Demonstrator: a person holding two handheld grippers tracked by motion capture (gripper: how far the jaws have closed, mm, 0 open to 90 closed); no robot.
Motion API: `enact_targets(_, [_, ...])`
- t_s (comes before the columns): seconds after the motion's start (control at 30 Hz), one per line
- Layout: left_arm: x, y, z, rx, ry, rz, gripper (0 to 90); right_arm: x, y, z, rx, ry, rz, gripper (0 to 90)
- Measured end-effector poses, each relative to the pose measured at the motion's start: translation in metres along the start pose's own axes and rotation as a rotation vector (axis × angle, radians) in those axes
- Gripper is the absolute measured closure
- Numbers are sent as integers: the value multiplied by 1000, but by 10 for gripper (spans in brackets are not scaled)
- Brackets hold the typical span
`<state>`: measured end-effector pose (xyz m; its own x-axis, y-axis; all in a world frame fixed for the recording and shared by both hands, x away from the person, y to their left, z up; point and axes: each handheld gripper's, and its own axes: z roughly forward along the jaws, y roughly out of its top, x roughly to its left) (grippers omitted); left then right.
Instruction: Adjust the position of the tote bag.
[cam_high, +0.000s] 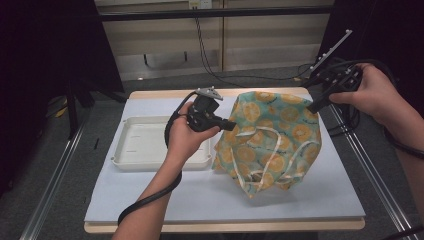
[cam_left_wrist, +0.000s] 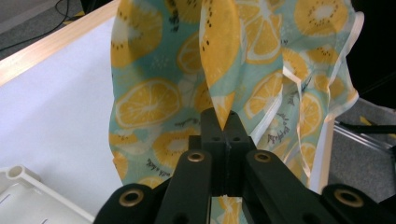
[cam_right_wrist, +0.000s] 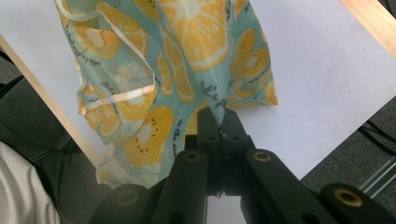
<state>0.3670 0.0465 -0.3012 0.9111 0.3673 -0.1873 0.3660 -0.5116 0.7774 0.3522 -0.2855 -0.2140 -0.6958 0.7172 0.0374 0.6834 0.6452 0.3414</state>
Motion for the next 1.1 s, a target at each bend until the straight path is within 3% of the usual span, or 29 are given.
enact_targets(0.3, [-1,24,-7,-24,20,4,900,-1,10,-8,-24,-15,1,900])
enact_targets(0.47, [2,32,-9,-48,13,-14,900,-3,15,-9,-39,-20,5,900])
enact_targets(0.6, [6,41,-12,-46,35,-16,900,-5,19,-10,-41,-29,13,885])
enact_targets(0.87, [6,41,-10,-36,39,-39,900,3,24,-7,-57,-32,-14,721])
enact_targets(1.07, [5,41,-9,-28,38,-42,900,13,35,0,-58,-22,-61,745])
enact_targets(1.1, [5,41,-9,-27,39,-41,900,14,37,3,-55,-20,-63,789])
